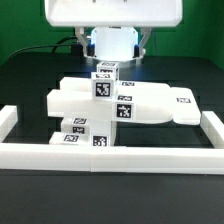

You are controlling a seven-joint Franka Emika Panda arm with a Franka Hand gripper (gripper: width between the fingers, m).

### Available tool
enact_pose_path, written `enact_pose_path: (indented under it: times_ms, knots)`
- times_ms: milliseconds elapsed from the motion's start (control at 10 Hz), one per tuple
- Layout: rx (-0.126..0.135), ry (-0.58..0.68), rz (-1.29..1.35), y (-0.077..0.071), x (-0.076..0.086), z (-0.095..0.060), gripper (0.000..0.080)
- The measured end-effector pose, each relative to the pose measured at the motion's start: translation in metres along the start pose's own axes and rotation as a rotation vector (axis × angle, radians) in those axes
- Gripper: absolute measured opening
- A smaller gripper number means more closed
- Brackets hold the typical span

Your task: Assemble chair

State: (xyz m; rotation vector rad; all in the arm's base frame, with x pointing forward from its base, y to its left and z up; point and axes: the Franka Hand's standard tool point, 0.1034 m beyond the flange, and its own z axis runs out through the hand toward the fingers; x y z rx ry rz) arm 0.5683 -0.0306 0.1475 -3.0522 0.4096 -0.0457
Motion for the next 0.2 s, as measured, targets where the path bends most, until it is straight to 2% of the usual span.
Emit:
enact_pose_path:
  times_ms: [200]
  knots:
    - [0.021, -0.015, 0.001, -0.0035, 0.0012, -0.0256, 0.0649]
